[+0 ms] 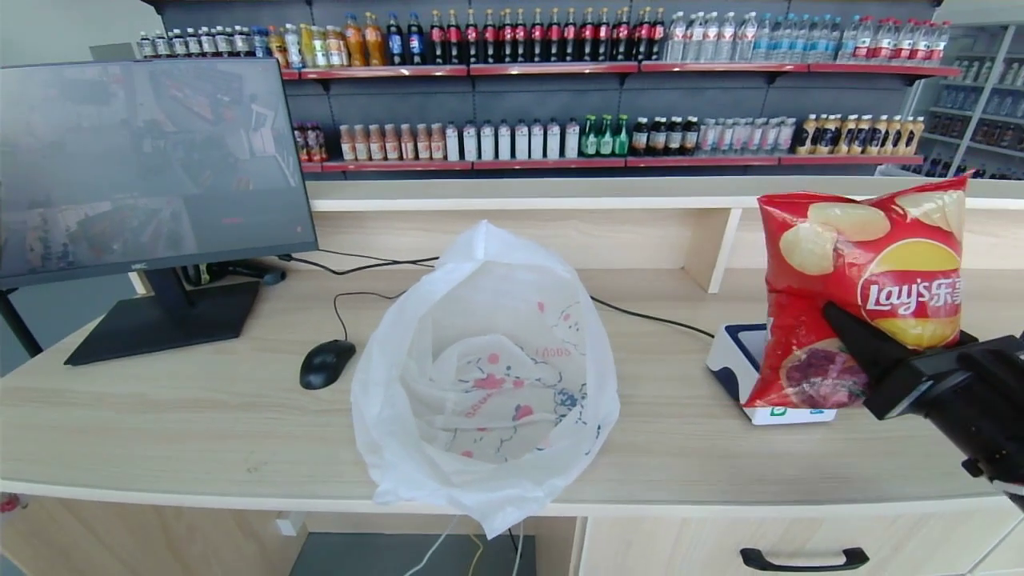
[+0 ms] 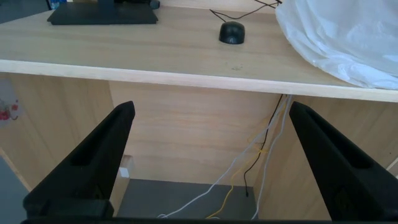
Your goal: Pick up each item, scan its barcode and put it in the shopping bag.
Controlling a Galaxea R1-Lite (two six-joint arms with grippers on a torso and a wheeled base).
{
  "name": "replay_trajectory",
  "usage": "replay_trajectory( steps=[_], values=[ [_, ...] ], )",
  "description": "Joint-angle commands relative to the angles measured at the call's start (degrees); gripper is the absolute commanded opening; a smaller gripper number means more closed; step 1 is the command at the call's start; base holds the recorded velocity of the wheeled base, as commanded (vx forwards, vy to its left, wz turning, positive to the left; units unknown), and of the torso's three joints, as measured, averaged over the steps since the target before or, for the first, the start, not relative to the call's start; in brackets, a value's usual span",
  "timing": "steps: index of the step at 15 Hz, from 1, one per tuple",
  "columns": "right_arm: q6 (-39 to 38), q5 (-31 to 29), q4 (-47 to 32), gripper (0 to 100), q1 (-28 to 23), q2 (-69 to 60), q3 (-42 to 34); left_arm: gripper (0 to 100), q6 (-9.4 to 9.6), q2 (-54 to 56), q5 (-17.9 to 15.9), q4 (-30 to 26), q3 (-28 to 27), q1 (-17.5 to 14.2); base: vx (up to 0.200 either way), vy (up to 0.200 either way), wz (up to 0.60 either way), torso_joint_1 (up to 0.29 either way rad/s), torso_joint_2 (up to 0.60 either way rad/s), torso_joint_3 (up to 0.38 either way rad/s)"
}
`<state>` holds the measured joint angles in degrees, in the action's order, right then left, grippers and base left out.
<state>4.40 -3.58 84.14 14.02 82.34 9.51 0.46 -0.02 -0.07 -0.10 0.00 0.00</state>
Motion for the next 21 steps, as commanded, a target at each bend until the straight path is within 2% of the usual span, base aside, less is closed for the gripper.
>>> replay_trajectory(
  steps=[1, 12, 21],
  values=[
    [0.1, -0.1, 0.1, 0, -2.2, 2.7, 0.3, 100, -0.02, 0.0, 0.0, 0.0, 0.0, 0.0, 0.0, 0.0, 0.0, 0.0, 0.0, 0.0],
    [2.2, 0.0, 0.1, 0, -6.4, 6.3, 1.4, 100, -0.11, 0.0, 0.0, 0.0, 0.0, 0.0, 0.0, 0.0, 0.0, 0.0, 0.0, 0.0],
    [2.2, 0.0, 0.1, 0, -6.4, 9.0, 1.4, 100, -0.02, 0.0, 0.0, 0.0, 0.0, 0.0, 0.0, 0.0, 0.0, 0.0, 0.0, 0.0]
  ],
)
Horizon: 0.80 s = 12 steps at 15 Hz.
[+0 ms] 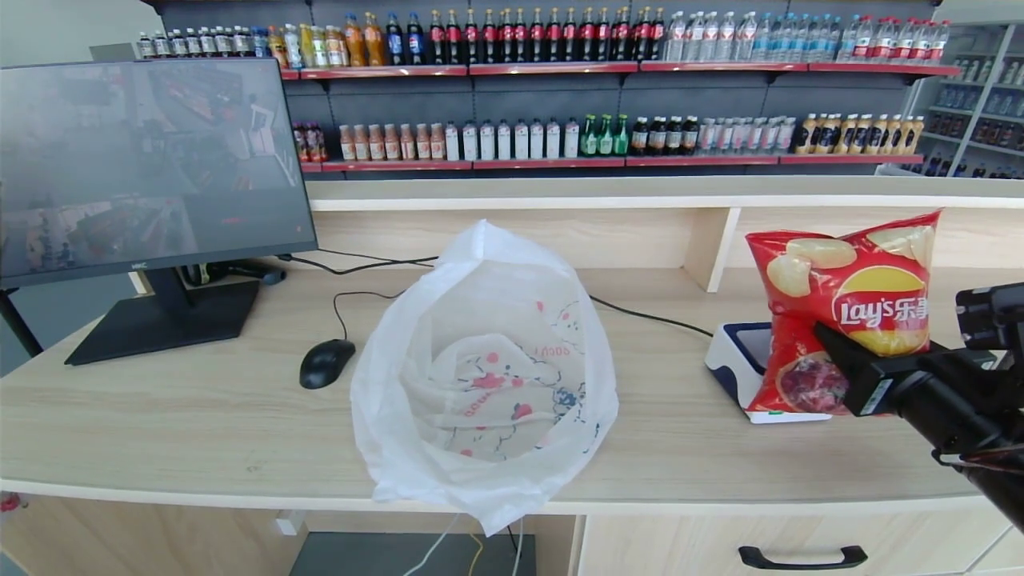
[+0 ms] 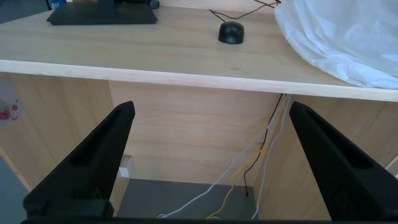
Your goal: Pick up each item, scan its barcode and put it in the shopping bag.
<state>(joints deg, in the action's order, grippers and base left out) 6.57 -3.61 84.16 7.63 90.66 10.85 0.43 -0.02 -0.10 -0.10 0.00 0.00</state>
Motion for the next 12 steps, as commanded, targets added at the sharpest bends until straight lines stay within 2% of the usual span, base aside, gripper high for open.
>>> replay_trajectory(
  steps=[1, 12],
  values=[
    [0.0, 0.0, 0.0, 0, 0.0, 0.9, 0.0, 100, 0.01, 0.0, 0.0, 0.0, 0.0, 0.0, 0.0, 0.0, 0.0, 0.0, 0.0, 0.0],
    [-0.2, 0.0, 0.0, 0, -1.0, 2.2, 0.0, 100, 0.01, 0.0, 0.1, 0.0, 0.0, 0.0, 0.0, 0.0, 0.0, 0.0, 0.0, 0.0]
  ],
)
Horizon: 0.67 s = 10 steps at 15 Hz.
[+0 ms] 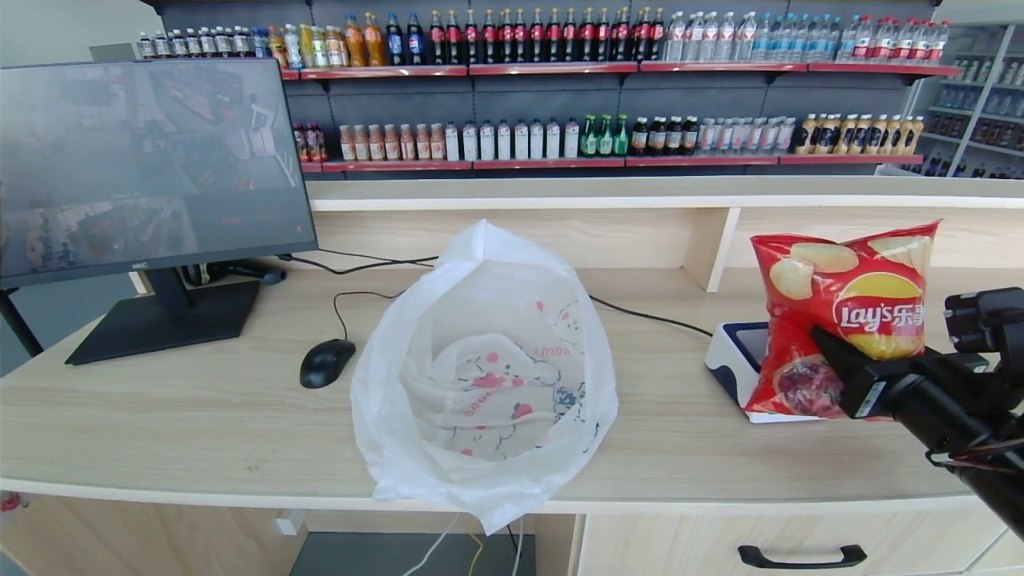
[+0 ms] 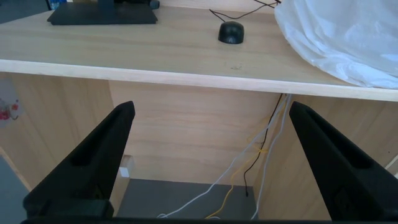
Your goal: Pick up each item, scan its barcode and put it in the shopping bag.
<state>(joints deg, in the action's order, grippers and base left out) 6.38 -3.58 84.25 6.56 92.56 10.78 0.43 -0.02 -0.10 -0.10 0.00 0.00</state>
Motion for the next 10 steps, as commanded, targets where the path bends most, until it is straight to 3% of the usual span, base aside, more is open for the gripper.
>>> replay_trajectory(
  steps=[1, 10],
  values=[
    [0.0, 0.0, 0.0, 0, 0.1, 0.5, 0.1, 100, 0.01, 0.0, 0.0, 0.0, 0.0, 0.0, 0.0, 0.0, 0.0, 0.0, 0.0, 0.0],
    [0.0, 0.4, 0.0, 0, 0.6, -3.0, 1.0, 100, 0.01, 0.0, 0.0, 0.0, 0.0, 0.0, 0.0, 0.0, 0.0, 0.0, 0.0, 0.0]
  ],
)
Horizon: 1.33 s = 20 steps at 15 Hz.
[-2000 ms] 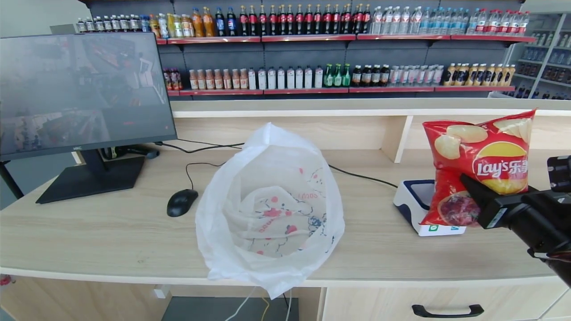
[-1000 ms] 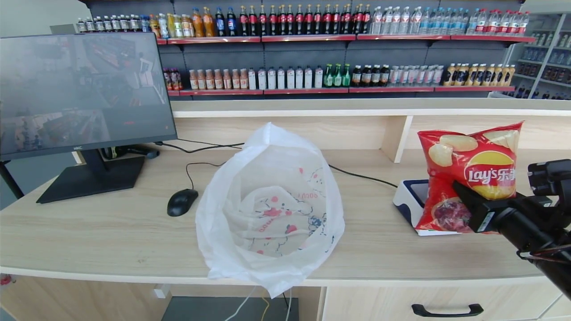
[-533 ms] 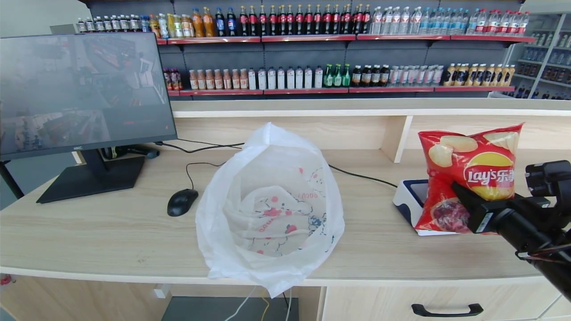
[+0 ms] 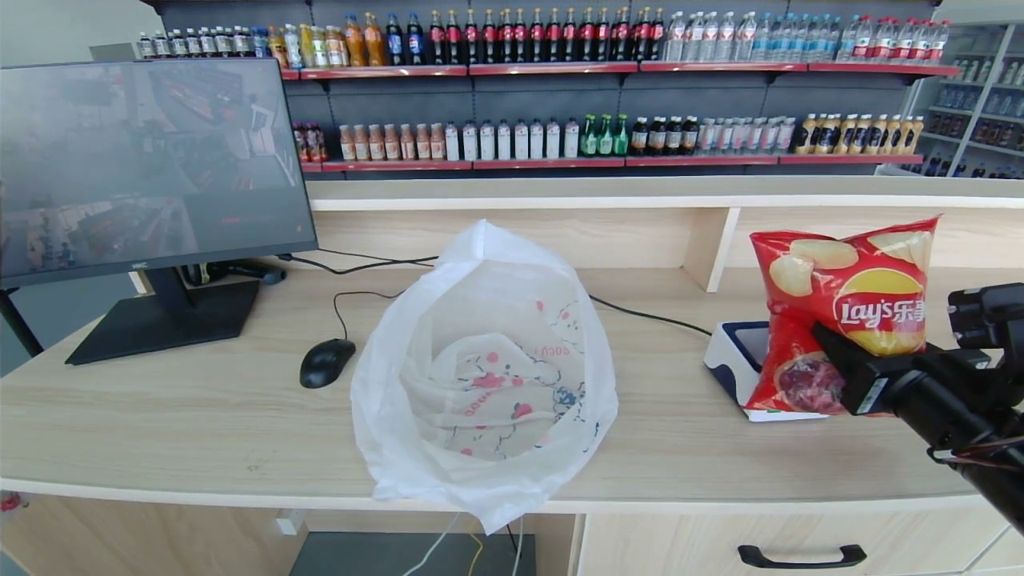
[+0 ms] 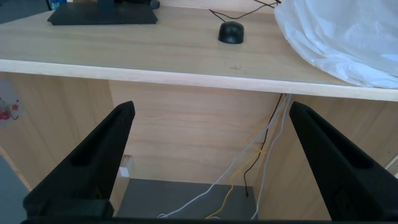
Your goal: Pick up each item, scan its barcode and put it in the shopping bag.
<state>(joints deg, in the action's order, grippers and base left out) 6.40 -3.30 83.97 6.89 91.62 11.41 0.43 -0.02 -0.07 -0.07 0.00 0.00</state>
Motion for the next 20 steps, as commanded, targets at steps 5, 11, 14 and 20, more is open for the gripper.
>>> replay_trajectory(
  steps=[5, 11, 14, 20],
  values=[
    [-0.3, 0.9, 0.3, 0, 10.0, -10.7, 0.3, 100, 0.01, 0.0, 0.0, 0.0, 0.0, 0.0, 0.0, 0.0, 0.0, 0.0, 0.0, 0.0],
    [0.5, 0.5, 0.6, 0, 10.8, -13.2, 3.6, 100, 0.01, 0.0, 0.0, 0.0, 0.0, 0.0, 0.0, 0.0, 0.0, 0.0, 0.0, 0.0],
    [0.1, 0.2, 0.8, 0, 10.1, -13.4, 3.7, 100, -0.08, 0.0, 0.0, 0.0, 0.0, 0.0, 0.0, 0.133, 0.0, 0.005, 0.0, 0.002],
    [-1.5, -0.7, 1.5, 0, 10.1, -14.5, 1.7, 100, -0.16, 0.0, 0.1, 0.0, 0.0, 0.0, 0.0, 0.2, 0.0, 0.002, 0.0, 0.0]
  ],
)
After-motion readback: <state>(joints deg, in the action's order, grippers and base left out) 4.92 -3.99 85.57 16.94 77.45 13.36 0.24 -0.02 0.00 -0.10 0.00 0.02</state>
